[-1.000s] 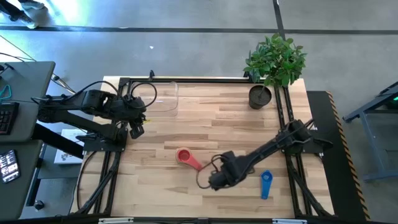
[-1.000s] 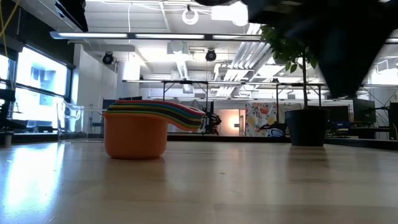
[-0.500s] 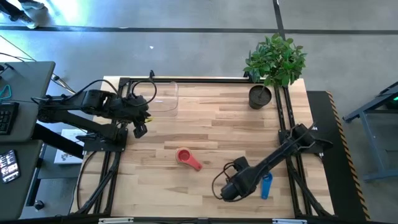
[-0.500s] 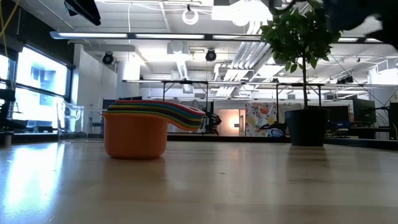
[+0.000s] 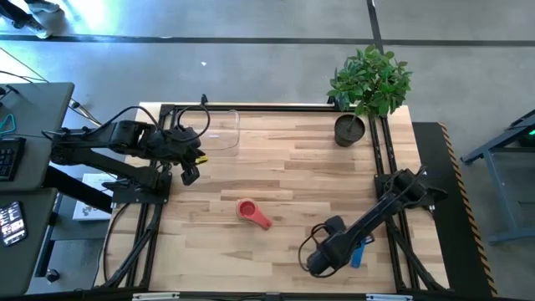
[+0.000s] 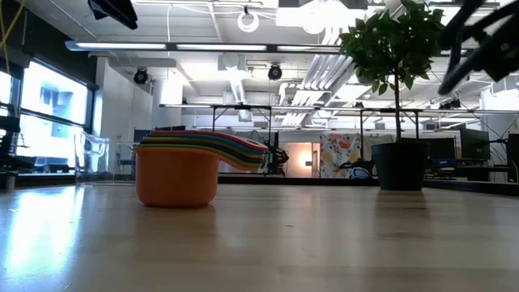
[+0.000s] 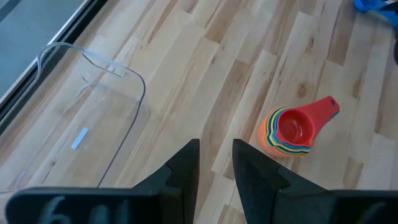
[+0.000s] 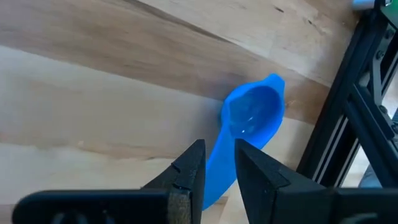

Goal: Nest measuring cups in basket
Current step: Stack the blue measuring cup on top of the red measuring cup

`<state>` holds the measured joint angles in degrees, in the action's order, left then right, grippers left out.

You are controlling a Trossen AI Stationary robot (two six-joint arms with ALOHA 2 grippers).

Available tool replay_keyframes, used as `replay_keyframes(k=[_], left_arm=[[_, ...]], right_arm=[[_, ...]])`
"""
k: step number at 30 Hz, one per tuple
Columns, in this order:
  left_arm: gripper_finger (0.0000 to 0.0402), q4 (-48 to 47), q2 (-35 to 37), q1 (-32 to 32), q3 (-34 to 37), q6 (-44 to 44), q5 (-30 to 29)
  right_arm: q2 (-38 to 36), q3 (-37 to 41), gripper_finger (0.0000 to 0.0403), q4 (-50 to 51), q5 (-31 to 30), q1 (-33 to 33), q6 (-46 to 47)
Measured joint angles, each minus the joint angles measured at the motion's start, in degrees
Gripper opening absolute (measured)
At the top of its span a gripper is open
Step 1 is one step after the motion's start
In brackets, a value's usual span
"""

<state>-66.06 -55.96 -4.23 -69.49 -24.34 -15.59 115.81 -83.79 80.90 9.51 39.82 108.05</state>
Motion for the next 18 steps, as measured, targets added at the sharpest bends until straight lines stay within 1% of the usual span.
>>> replay_keyframes(k=[3, 8, 14, 18], left_arm=[[0.0085, 0.0, 0.0, 0.0, 0.0, 0.0, 0.0], [0.0085, 0.0, 0.0, 0.0, 0.0, -0.1, 0.0], [0.0085, 0.0, 0.0, 0.0, 0.0, -1.0, 0.0], [0.0085, 0.0, 0.0, 0.0, 0.0, -1.0, 0.0]], right_arm=[[0.0, 2.0, 0.0078, -1.0, 0.7, 0.0, 0.0], [0.0, 5.4, 0.0078, -5.7, 1.1, 0.0, 0.1], [0.0, 7.9, 0.0078, -5.8, 3.3, -0.1, 1.9], [0.0, 7.9, 0.0078, -5.9, 2.6, -0.1, 1.5]])
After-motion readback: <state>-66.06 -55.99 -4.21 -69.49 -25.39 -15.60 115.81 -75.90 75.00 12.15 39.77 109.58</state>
